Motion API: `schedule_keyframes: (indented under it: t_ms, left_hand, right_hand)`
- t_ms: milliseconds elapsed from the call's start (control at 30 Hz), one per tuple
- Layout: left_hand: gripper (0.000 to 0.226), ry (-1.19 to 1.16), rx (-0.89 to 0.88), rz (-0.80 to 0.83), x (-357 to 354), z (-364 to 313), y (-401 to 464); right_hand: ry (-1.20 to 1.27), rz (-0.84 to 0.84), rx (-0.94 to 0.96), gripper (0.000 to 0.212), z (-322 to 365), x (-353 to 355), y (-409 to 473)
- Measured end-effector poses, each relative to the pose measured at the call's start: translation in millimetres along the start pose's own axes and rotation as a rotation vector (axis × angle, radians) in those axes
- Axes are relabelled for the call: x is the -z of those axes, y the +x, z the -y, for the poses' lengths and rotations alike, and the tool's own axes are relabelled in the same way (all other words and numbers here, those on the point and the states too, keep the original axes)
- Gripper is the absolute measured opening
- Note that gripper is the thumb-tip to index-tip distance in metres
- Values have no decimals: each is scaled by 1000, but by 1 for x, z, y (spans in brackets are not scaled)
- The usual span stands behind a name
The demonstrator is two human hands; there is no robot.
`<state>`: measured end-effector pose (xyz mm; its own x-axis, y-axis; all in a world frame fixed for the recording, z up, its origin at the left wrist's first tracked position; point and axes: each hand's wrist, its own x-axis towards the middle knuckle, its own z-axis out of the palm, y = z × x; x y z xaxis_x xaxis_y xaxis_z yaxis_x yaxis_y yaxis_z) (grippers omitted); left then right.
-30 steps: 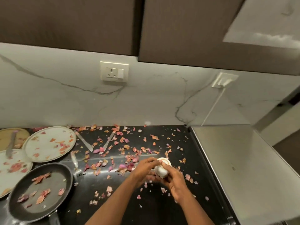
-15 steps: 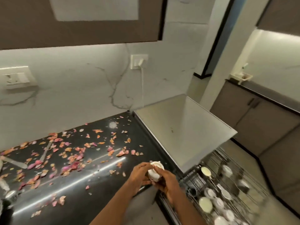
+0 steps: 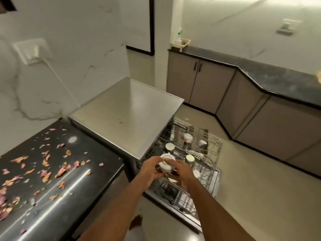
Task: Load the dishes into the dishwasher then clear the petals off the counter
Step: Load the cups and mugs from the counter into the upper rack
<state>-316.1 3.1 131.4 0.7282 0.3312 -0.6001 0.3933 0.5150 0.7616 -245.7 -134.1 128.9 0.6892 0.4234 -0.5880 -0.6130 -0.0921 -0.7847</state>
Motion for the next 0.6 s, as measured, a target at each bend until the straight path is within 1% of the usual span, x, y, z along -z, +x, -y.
schedule_keyframes:
  t_ms: [100,167,333,467,600]
  left_hand:
    - [28,28,19,41,-22,2,12]
    - [30,40,35,58,-34,5,20]
    - [27,85,75,61,-54,9,46]
    - [26,112,128,48,-63,12,73]
    - [29,129,178,43,-74,13,108]
  right_hand:
    - [37,-22,-3,46,7,26,5]
    - [59,-38,-13,46,10,40,10]
    - [112,-59,-50,40,14,65,28]
    - [104,-52,-99,35,14,76,52]
    - [75,-75,-142,42,12,90,87]
